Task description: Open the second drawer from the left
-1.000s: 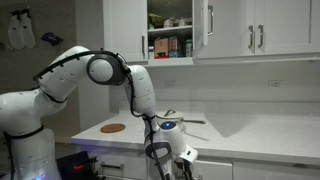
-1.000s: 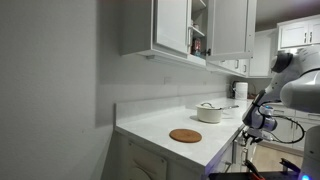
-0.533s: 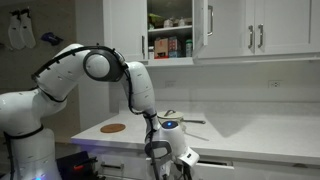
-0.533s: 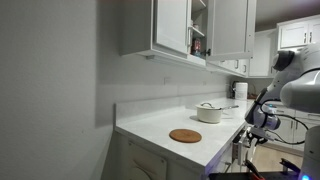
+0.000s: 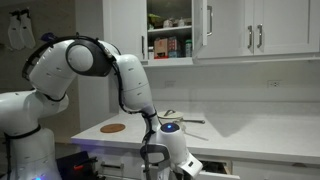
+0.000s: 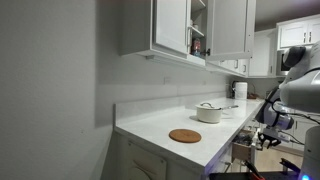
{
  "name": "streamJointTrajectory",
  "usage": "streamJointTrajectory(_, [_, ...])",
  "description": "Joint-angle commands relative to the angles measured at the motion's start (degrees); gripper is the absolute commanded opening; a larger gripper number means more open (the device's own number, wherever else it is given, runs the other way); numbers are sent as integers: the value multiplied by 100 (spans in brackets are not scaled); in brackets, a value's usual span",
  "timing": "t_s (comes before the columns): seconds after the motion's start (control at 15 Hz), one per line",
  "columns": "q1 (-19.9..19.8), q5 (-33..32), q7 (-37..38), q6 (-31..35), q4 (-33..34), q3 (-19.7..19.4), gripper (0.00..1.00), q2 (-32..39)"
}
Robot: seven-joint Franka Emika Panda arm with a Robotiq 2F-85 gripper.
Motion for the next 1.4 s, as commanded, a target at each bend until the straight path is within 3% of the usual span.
streamJointTrajectory(0.0, [15,-40,-134,-836,-114,-770,10,-652])
streamJointTrajectory(0.47, [-680,95,-782,-1606,170,-757,10,-736])
streamJointTrajectory(0.8, [-1040,386,-1433,-2554,722,-1038,10,-708])
streamJointTrajectory(0.87, [-1071,428,-1553,-2798,892,-1140,60,-687])
streamJointTrajectory(1.0, [-1110,435,-1722,-3178,1136,-1401,66,-677])
streamJointTrajectory(1.2, [-947,103,-1730,-3356,1636,-1910,92,-653])
streamJointTrajectory(1.33, [-878,-61,-1758,-3412,1870,-2114,100,-723])
